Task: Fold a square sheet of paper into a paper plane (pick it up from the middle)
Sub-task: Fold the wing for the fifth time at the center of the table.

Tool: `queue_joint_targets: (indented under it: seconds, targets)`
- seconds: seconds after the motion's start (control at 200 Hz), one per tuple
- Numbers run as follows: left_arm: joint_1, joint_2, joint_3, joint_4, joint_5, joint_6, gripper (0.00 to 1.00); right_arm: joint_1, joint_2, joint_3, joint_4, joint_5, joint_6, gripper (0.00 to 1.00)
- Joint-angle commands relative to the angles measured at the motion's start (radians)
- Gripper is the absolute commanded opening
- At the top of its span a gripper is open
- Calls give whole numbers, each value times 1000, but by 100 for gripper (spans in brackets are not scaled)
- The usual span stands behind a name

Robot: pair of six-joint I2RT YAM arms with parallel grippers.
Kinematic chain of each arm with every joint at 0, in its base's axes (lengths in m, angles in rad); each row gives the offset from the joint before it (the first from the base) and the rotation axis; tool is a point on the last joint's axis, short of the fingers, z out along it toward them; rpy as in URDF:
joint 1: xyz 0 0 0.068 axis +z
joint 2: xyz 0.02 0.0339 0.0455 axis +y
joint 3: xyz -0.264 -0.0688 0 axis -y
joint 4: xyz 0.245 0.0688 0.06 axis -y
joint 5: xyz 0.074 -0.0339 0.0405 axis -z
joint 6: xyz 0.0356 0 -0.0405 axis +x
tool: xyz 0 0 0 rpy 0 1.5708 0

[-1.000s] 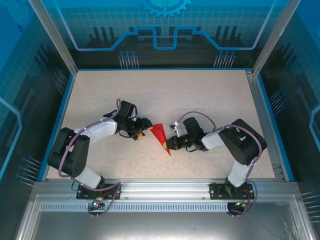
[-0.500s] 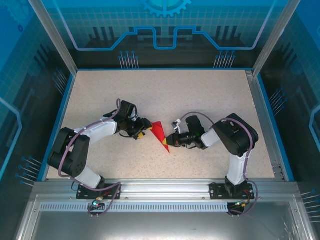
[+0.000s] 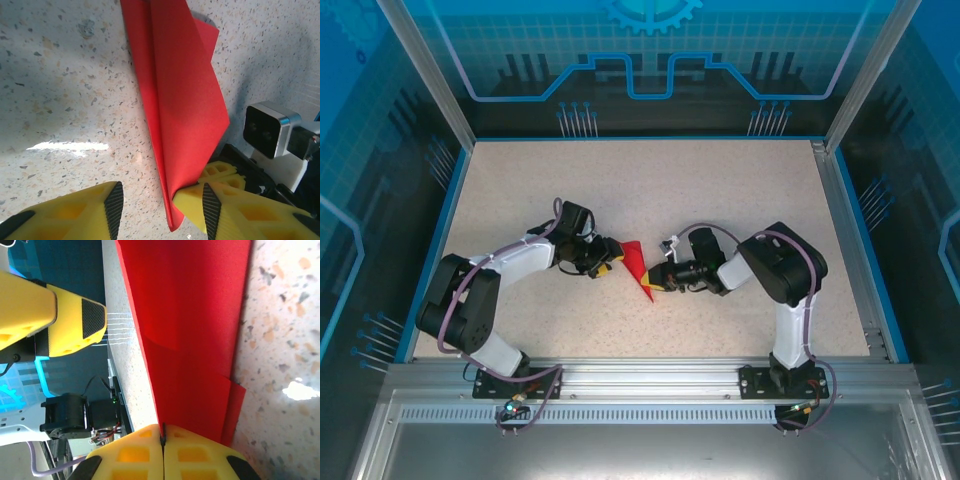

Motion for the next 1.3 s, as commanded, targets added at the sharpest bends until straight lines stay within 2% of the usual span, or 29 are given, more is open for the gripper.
queue_joint_targets:
  seconds: [0.0,0.06,0.24,0.435,0.61,0.765,0.955,1.295]
  targets:
    - [-3,12,-13,8,18,6,49,-19,35,21,11,-4,80,6]
    - [-2,10,-16,10,20,8,49,-18,53,34,-44,4,88,6]
    - [-3,7,-25,15,22,9,48,-17,103,9,33,23,153,6]
    - [-3,-1,-27,19,22,11,48,-20,107,-18,34,65,197,6]
    - [-3,-6,-42,105,68,6,45,-20,100,-22,-19,91,203,6]
    - [-4,0,-74,266,152,-34,31,-20,101,-17,-45,94,197,5]
    - [-6,48,-95,418,180,-110,0,-20,104,2,-86,96,184,5]
    - [-6,156,-107,523,185,-150,0,-21,104,16,-128,103,172,5]
